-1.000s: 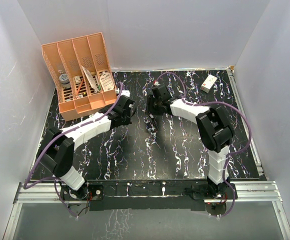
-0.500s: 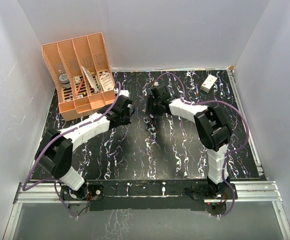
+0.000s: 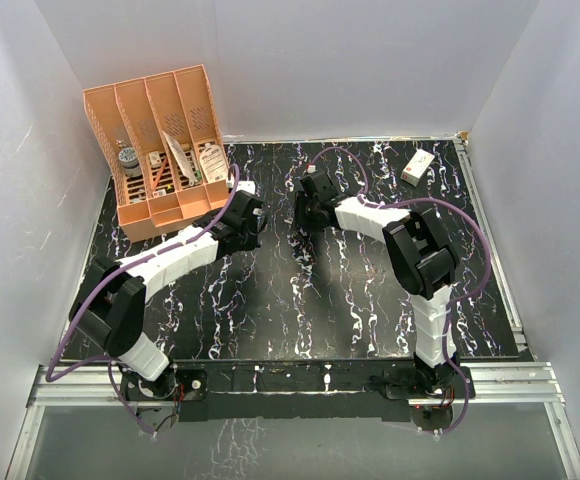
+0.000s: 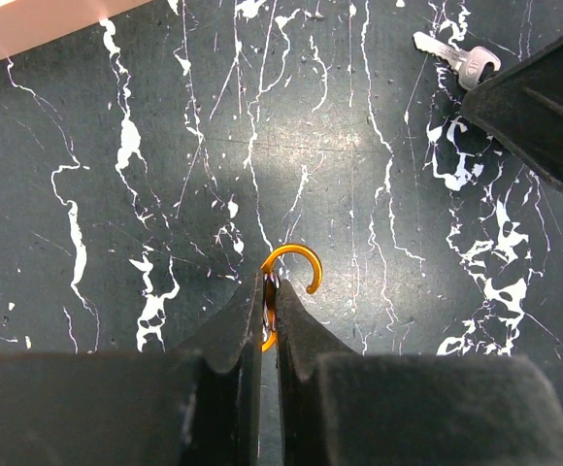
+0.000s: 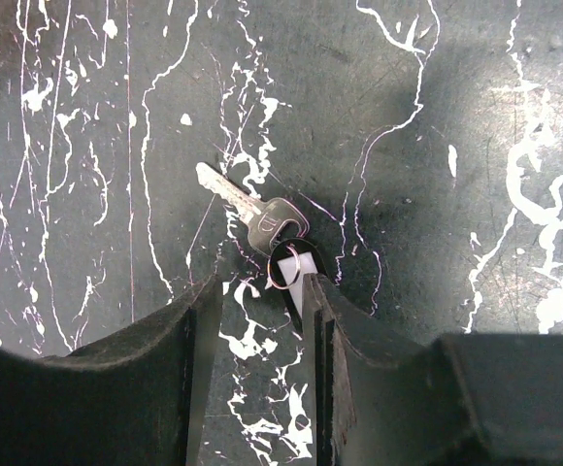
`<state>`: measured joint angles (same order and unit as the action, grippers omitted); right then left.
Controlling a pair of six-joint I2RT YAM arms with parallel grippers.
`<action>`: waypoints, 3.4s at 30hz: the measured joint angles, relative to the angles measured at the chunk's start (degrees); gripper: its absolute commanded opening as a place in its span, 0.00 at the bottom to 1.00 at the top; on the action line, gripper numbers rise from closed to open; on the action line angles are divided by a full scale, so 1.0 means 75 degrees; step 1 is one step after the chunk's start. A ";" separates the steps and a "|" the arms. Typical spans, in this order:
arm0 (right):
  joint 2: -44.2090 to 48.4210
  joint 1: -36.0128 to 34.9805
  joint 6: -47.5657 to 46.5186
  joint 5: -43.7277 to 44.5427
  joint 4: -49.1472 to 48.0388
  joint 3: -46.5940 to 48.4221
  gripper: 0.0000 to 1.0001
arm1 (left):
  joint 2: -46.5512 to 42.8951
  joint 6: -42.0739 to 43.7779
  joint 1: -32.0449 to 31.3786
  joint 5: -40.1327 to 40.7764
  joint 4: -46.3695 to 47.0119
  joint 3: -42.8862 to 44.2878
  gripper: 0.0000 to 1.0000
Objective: Put the keys on the keyring
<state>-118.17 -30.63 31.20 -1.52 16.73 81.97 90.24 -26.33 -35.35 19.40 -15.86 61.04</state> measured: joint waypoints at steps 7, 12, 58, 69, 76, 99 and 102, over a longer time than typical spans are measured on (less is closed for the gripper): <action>-0.0050 0.0000 0.0032 0.0035 0.0023 0.0055 0.34 | -0.0003 0.0023 0.0044 -0.0035 0.0006 -0.0006 0.00; -0.0067 0.0000 0.0052 0.0038 0.0038 0.0096 0.30 | -0.0003 0.0026 0.0055 -0.0055 0.0012 -0.0006 0.00; 0.0513 0.0050 -0.0329 0.0764 -0.0828 -0.0740 0.00 | -0.0003 0.0029 0.0201 -0.0198 0.0085 -0.0041 0.00; 0.1941 -0.0146 -0.0921 0.0816 -0.1480 -0.1751 0.00 | 0.0009 0.0023 0.0201 -0.0312 0.0073 -0.0020 0.00; 0.2821 -0.0714 -0.1571 0.0883 -0.1789 -0.2363 0.01 | 0.0064 0.0020 0.0201 -0.0420 0.0052 0.0306 0.00; 0.3596 -0.1824 -0.2518 0.1253 -0.3497 -0.3666 0.00 | 0.0315 -0.0102 0.0201 -0.0857 -0.0239 0.0909 0.00; 0.3596 -0.1868 -0.2553 0.1300 -0.3768 -0.3722 0.00 | 0.0315 -0.0122 0.0201 -0.0947 -0.0242 0.0909 0.00</action>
<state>-91.20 -44.64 12.05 8.23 -11.53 54.06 92.60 -27.24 -33.85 12.29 -17.67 67.85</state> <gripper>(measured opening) 0.008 0.031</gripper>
